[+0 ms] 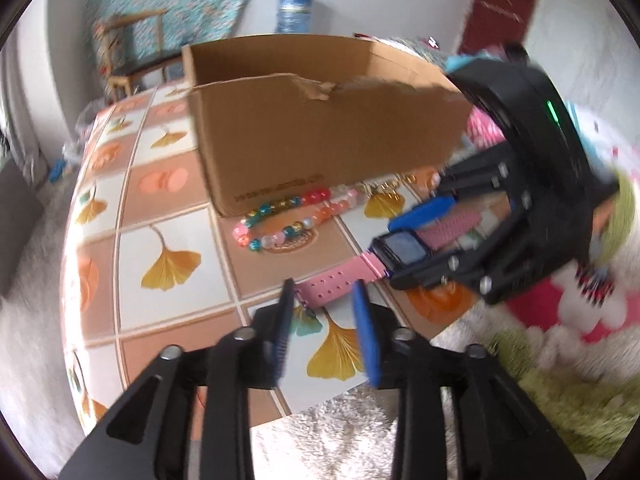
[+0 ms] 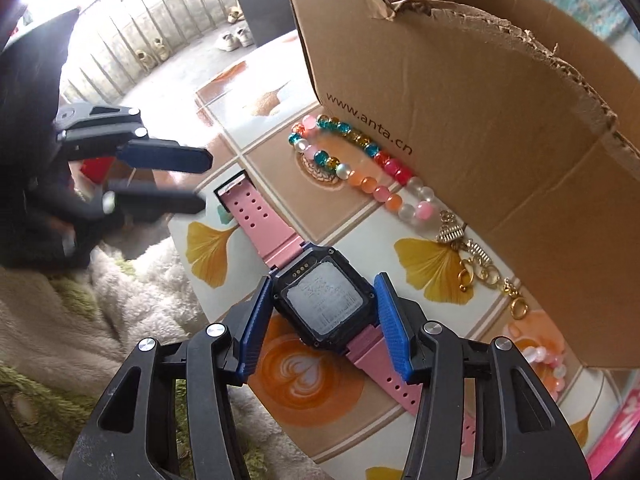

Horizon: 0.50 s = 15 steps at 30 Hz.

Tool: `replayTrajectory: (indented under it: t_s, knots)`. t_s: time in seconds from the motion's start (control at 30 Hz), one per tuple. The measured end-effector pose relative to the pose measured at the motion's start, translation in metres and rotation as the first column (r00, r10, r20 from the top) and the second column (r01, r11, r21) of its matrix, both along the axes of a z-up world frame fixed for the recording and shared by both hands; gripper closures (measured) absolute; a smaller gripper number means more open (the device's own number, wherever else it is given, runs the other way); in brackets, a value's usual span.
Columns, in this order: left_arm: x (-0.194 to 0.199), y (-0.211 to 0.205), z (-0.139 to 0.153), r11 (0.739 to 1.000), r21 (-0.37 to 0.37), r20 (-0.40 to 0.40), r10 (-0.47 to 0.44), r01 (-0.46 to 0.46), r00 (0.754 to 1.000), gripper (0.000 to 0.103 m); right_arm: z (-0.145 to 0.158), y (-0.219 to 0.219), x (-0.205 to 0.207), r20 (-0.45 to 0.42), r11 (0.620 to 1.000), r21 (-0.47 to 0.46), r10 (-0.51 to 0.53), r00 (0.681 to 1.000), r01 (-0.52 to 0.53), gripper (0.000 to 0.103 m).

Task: Organize jewelry
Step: 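Close the right tool on the watch face while the left tool approaches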

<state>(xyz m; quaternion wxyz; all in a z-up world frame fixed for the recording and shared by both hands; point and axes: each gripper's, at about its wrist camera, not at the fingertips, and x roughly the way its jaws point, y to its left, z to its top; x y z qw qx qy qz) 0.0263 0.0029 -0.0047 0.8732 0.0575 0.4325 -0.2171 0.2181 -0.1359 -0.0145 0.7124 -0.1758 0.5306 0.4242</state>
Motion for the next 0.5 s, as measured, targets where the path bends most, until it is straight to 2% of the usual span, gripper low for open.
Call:
replayTrajectory:
  t_s: [0.07, 0.2, 0.37, 0.5]
  knots:
    - [-0.005, -0.014, -0.003, 0.996, 0.084, 0.041, -0.04, 0.036, 0.998, 0.062, 0.002, 0.001, 0.006, -0.027, 1.0, -0.009, 0.013, 1.0, -0.013, 0.055]
    - [-0.009, -0.029, -0.009, 0.979, 0.191, 0.094, -0.094, 0.074, 0.991, 0.061, 0.003, 0.001, 0.018, -0.08, 0.999, -0.016, 0.033, 0.996, -0.035, 0.055]
    - [-0.008, -0.048, -0.021, 0.932, 0.35, 0.141, -0.153, 0.095, 0.978, 0.061, 0.004, 0.009, 0.035, -0.139, 0.998, -0.024, 0.055, 0.989, -0.059, 0.055]
    - [-0.005, -0.051, -0.028, 0.912, 0.391, 0.143, -0.189, 0.12, 0.972, 0.061, 0.002, 0.011, 0.048, -0.198, 0.998, -0.018, 0.061, 0.978, -0.065, 0.055]
